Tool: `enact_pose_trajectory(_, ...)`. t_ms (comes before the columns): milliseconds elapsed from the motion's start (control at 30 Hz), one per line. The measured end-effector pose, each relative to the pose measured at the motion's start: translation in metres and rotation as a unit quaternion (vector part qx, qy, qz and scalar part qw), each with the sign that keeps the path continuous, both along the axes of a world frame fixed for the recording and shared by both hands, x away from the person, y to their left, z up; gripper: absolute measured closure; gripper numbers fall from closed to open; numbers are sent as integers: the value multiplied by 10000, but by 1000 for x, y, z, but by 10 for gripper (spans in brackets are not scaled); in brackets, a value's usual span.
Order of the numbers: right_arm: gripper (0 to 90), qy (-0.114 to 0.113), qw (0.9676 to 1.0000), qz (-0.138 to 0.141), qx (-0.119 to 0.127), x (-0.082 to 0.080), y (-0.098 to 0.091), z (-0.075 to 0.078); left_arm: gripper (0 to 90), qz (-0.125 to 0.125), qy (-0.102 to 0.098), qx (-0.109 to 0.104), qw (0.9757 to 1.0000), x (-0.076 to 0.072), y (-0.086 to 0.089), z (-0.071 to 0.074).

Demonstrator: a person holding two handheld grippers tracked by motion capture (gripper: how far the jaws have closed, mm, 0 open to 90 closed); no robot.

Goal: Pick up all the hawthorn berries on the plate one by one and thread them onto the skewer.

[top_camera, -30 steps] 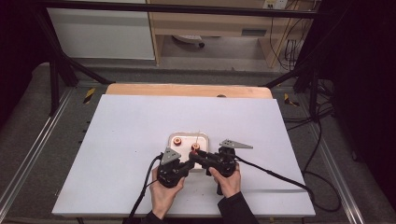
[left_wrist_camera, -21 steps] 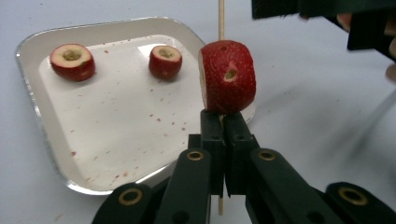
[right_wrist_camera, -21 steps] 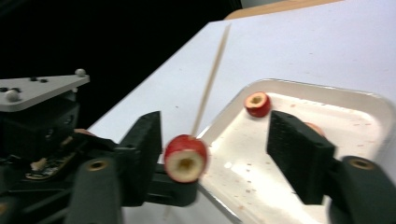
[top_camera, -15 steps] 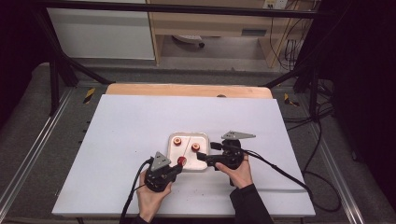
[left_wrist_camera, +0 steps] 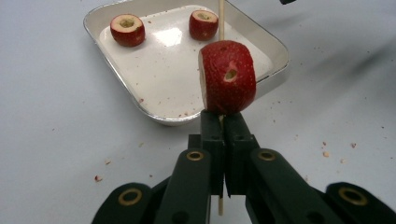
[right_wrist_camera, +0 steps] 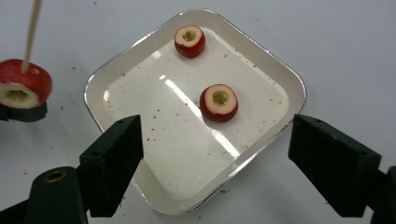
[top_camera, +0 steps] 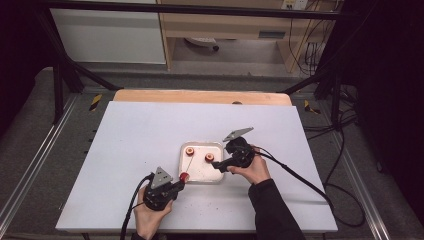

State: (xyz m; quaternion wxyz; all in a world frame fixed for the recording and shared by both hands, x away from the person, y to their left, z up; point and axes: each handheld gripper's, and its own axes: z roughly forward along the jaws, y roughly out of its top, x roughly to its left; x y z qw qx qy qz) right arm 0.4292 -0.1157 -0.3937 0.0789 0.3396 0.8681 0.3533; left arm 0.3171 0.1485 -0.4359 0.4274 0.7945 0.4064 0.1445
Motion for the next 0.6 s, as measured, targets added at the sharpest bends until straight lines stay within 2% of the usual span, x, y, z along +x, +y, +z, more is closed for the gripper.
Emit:
enact_pose_trajectory(167, 216, 95, 9981, 332, -514, 13, 16, 0, 883, -15, 26, 48, 10000, 0, 3, -2)
enact_pose_trajectory(400, 269, 312, 9929, 667, -931, 30, 36, -6, 883, 2, 44, 85, 10000, 0, 8, -4)
enact_pose_trajectory(600, 366, 423, 9873, 928, -1216, 40, 45, -11, 883, -31, 59, 151, 9999, 0, 8, -6)
